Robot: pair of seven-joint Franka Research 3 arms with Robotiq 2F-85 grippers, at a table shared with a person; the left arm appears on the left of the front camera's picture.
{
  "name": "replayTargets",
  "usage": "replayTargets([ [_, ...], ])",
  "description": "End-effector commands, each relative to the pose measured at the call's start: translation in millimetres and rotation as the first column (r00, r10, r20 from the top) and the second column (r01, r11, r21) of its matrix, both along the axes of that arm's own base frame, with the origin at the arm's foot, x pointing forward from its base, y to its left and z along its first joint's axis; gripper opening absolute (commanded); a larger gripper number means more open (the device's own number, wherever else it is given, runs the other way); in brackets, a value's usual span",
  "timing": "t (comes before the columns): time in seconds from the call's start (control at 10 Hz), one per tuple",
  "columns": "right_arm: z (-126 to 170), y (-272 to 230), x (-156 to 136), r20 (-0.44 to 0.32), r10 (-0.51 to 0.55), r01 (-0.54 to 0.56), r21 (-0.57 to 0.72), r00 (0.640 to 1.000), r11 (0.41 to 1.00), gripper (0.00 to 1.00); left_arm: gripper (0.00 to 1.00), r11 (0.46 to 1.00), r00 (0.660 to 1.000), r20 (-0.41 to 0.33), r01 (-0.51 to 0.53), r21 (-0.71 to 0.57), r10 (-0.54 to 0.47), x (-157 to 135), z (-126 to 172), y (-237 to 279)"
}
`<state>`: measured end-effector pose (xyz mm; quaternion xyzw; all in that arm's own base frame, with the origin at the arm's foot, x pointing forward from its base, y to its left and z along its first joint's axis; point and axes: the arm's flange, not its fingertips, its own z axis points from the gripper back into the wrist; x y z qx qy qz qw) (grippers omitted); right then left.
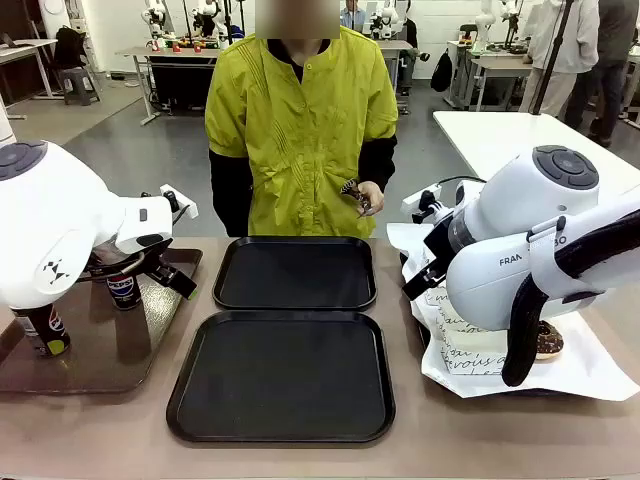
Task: Set up donuts and drinks on trays.
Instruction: Pick up one Pepsi coke and place it on the Flat Tray.
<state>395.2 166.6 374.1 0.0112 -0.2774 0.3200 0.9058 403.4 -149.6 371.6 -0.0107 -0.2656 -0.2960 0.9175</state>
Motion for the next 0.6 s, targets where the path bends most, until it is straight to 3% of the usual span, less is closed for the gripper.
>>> replayTargets([
  [0.0,0.0,0.0,0.0,0.0,0.0,0.0,0.0,1.0,1.0,1.0,1.0,1.0,1.0,0.0,0.0,0.0,0.0,-0.1,0.0,-0.1],
  [0.5,0.0,0.0,0.0,0.0,0.0,0.0,0.0,1.0,1.0,1.0,1.0,1.0,1.0,0.0,0.0,0.0,0.0,-0.1,0.0,-0.1],
])
